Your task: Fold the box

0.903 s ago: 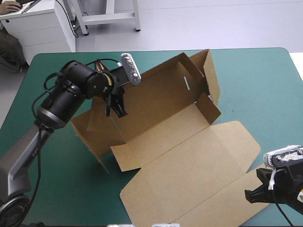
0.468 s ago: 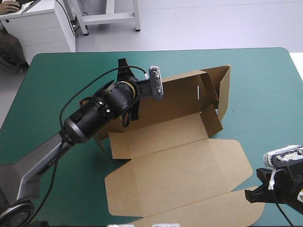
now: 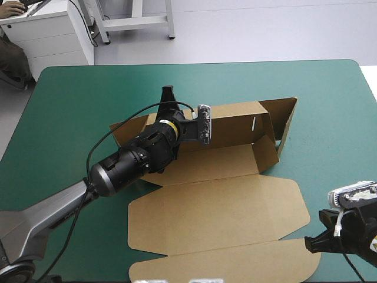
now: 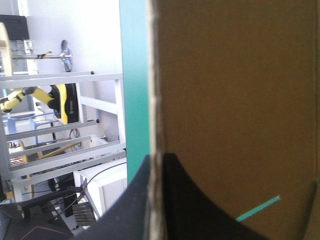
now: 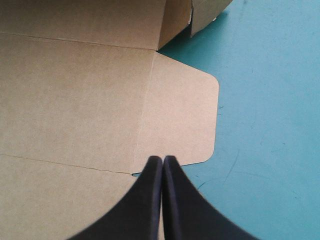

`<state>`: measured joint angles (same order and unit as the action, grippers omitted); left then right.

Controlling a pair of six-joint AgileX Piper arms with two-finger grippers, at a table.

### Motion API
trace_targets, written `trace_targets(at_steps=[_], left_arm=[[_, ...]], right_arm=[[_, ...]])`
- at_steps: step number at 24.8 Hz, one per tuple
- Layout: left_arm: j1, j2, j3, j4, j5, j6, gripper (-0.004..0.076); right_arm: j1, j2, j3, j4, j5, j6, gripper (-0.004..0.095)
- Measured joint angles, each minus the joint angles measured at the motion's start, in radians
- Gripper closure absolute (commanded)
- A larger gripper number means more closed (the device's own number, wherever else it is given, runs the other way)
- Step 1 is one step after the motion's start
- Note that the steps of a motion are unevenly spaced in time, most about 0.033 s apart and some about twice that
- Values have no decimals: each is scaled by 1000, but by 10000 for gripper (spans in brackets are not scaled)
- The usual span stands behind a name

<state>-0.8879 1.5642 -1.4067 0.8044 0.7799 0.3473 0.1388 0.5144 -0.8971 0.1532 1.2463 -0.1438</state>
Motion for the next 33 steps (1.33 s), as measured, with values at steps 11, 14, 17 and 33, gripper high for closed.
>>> trace_targets(at_steps=[11, 14, 17, 33], left_arm=[[0, -114, 256, 176, -208, -111, 731], [0, -131, 297, 213, -244, -147, 731], [0, -133, 308, 260, -256, -223, 731], [0, -133, 314, 296, -217, -329, 731]], right_arm=[[0, 0, 0, 0, 0, 8, 928], [0, 0, 0, 0, 0, 12, 928], [0, 0, 0, 0, 0, 14, 928], [0, 142, -232, -4, -51, 50, 4]])
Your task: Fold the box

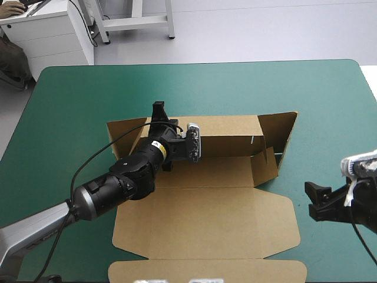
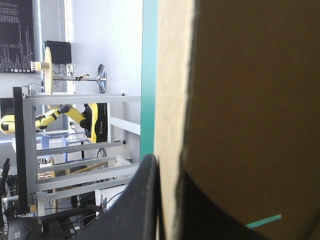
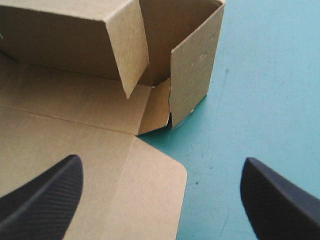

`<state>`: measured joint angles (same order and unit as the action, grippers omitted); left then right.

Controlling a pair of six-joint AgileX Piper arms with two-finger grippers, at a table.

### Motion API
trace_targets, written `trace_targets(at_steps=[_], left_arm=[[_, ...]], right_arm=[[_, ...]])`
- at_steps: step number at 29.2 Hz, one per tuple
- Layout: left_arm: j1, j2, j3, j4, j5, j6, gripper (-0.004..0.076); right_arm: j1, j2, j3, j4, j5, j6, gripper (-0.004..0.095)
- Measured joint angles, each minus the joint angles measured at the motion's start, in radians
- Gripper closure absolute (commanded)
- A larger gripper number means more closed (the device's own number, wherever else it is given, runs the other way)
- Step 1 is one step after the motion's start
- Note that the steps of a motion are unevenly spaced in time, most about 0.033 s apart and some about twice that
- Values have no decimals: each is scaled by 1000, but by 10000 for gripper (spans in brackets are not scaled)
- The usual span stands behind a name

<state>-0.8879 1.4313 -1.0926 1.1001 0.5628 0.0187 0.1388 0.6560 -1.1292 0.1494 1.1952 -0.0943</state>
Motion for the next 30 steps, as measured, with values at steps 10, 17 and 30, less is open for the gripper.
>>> trace_targets(at_steps=[10, 17, 30], left_arm=[[0, 0, 0, 1, 2, 0, 731], [0, 0, 0, 3, 2, -10, 731], [0, 0, 0, 3, 3, -24, 731]], right_arm=[[0, 360, -273, -51, -22, 22, 4], [0, 646, -485, -48, -31, 30, 4], [0, 1099, -898, -41, 50, 94, 4]])
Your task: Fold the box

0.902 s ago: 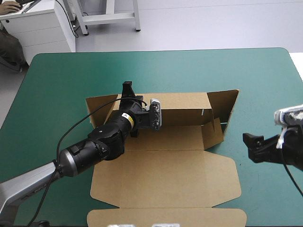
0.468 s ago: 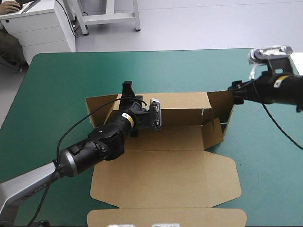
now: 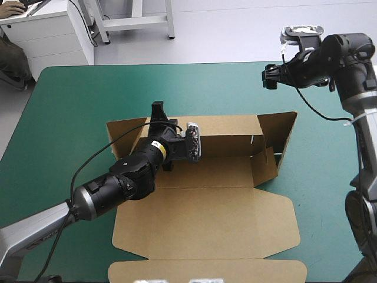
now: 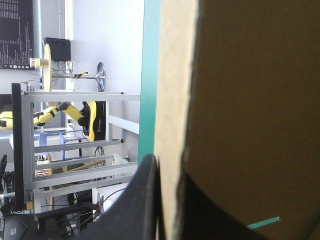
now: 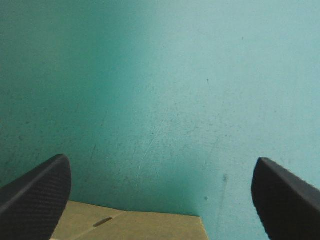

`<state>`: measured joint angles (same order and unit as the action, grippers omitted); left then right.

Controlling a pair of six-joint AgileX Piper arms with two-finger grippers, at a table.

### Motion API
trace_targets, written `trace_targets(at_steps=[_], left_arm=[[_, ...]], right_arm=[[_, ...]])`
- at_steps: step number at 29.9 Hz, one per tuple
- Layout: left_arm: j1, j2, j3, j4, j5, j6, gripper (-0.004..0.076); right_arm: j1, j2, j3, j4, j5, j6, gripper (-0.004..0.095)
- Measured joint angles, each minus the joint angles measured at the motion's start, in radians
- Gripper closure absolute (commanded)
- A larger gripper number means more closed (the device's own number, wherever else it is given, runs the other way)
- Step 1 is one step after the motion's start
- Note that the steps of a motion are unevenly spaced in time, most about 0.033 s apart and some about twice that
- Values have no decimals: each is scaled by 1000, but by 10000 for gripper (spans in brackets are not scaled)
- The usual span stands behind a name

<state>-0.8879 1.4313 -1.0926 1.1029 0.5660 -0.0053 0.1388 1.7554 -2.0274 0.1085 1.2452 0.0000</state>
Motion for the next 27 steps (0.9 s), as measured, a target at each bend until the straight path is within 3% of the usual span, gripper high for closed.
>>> trace_targets(at_steps=[11, 27], left_arm=[[0, 0, 0, 0, 0, 0, 731], [-1, 0, 0, 0, 4, 0, 731]], right_arm=[[-48, 123, 1, 62, 0, 14, 4], [-63, -42, 336, 91, -5, -63, 7]])
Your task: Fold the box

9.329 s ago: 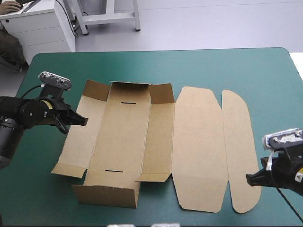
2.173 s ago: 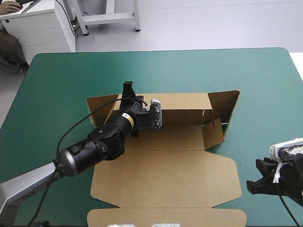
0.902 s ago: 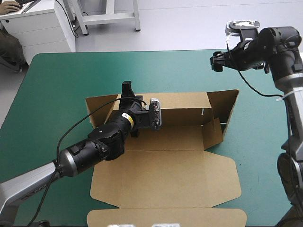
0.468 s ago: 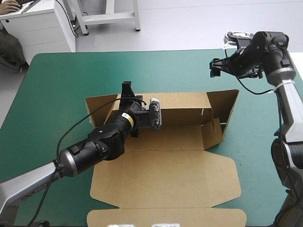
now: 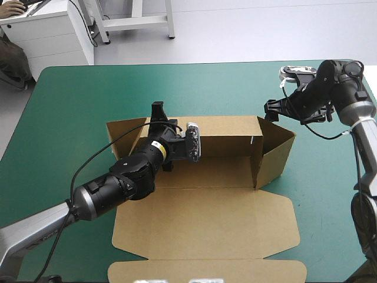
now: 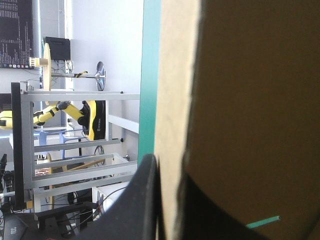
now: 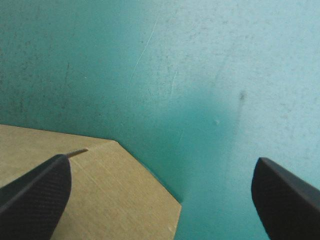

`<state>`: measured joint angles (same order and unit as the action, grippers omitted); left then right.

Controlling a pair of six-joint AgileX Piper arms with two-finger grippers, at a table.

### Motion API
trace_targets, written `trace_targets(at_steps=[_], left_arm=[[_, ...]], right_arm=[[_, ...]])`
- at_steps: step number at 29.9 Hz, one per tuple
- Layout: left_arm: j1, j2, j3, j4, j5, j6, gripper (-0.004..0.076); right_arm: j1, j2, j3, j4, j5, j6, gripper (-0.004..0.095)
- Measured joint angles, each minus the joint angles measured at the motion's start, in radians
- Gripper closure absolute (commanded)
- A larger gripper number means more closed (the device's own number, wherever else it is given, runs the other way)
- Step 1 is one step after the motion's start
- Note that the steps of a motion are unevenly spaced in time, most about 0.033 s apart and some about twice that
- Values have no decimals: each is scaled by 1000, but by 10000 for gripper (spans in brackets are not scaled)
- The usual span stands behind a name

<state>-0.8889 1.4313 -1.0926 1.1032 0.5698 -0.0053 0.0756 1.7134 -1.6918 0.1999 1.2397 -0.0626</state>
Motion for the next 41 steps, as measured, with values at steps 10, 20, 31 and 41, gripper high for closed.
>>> trace_targets(at_steps=[10, 20, 31, 41], left_arm=[[0, 0, 0, 0, 11, 0, 731], [0, 0, 0, 2, 11, 0, 730], [0, 0, 0, 3, 24, 0, 730], [0, 0, 0, 4, 26, -1, 730]], right_arm=[[0, -109, 137, 10, -2, -60, 8], [0, -291, 367, 93, -114, -211, 8], [0, -458, 662, 302, -285, -505, 8], [0, -463, 719, 576, -350, -803, 8]])
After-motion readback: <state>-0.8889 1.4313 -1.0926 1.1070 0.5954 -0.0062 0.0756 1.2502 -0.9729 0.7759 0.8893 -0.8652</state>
